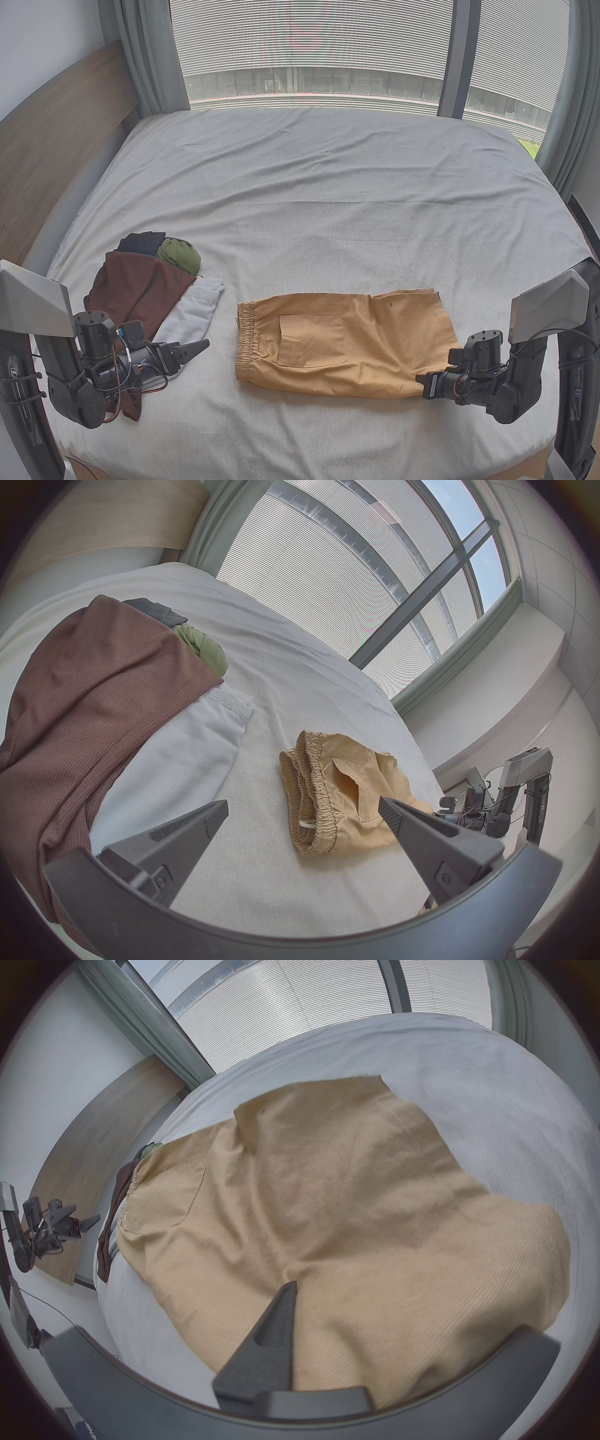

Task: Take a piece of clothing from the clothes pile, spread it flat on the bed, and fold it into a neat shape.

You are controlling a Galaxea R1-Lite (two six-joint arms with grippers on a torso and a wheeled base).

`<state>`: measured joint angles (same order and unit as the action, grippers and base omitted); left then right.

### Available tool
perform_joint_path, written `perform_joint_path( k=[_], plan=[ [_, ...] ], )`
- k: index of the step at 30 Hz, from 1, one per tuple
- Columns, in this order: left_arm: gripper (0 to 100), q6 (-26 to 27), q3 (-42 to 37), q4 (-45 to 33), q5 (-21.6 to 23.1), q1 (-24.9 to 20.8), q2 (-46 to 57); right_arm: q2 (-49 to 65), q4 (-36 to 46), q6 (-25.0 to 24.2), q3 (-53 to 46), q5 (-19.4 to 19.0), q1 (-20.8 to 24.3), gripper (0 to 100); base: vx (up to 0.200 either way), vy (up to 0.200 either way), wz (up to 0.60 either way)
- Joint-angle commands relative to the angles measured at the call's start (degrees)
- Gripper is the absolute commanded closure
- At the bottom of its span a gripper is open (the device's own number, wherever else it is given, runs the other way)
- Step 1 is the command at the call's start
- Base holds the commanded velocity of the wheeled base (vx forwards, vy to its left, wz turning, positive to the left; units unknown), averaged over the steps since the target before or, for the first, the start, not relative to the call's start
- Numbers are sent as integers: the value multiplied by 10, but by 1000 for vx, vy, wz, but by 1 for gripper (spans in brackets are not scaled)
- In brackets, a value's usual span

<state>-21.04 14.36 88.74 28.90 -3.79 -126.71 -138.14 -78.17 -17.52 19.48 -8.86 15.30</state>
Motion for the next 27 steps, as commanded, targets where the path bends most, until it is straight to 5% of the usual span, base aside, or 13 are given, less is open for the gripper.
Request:
perform_joint_path(
  k=[1,20,21,27],
  plan=[
    [0,0,-1,0,0,-2,0,-10,0,-1,-16,0,4,100,0,0,0],
    [0,0,0,0,-1,-4,1,-5,-31,-16,-56,0,30,100,0,0,0],
    [0,0,0,0,-1,-4,1,-5,-34,-16,-55,0,30,0,0,0,0],
    [0,0,-1,0,-1,-4,1,-3,-38,-18,-59,11,32,0,0,0,0]
  ],
)
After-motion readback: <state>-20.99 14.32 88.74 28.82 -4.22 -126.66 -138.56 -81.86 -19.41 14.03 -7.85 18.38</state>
